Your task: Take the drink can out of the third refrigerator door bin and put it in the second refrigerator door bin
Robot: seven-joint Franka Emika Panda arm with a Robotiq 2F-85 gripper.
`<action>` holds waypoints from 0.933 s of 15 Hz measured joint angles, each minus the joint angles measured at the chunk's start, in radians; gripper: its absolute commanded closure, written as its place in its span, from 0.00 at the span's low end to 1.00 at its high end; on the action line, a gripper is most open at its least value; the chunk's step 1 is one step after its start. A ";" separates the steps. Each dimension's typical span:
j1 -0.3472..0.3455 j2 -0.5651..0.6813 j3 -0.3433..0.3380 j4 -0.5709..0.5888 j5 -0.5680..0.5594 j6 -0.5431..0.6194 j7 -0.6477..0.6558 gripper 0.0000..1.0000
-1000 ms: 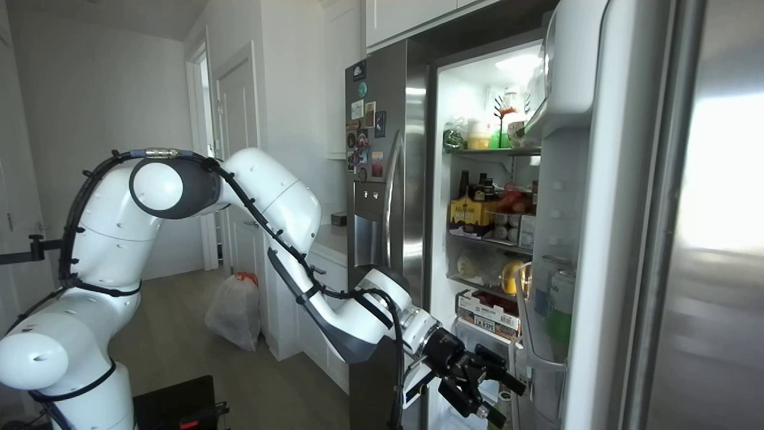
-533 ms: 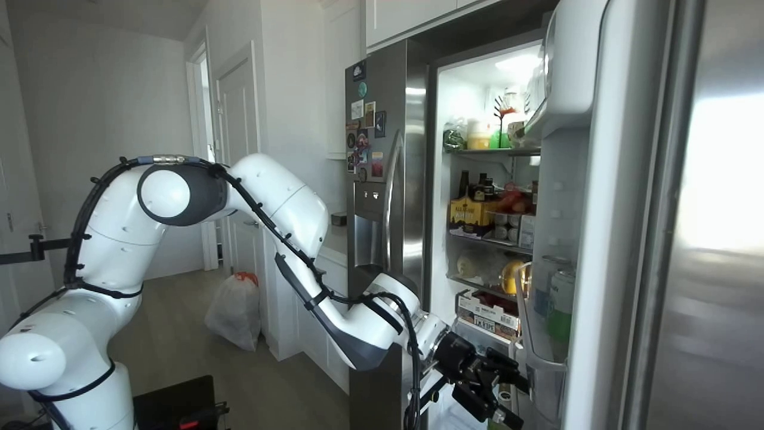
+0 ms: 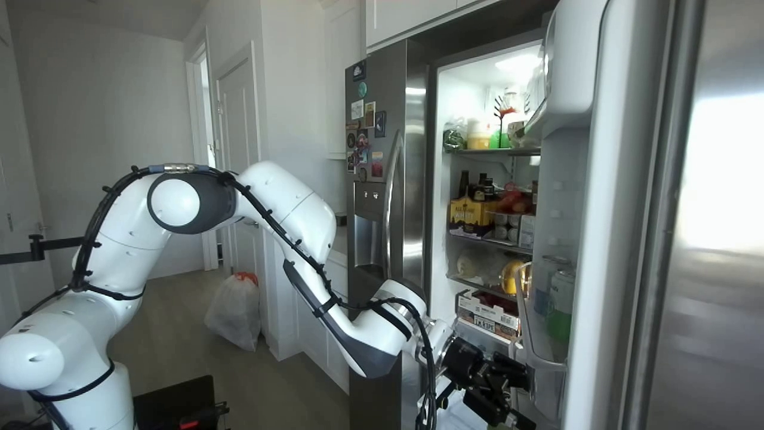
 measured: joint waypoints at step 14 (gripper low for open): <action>-0.028 0.074 0.006 0.079 -0.089 0.001 0.018 0.26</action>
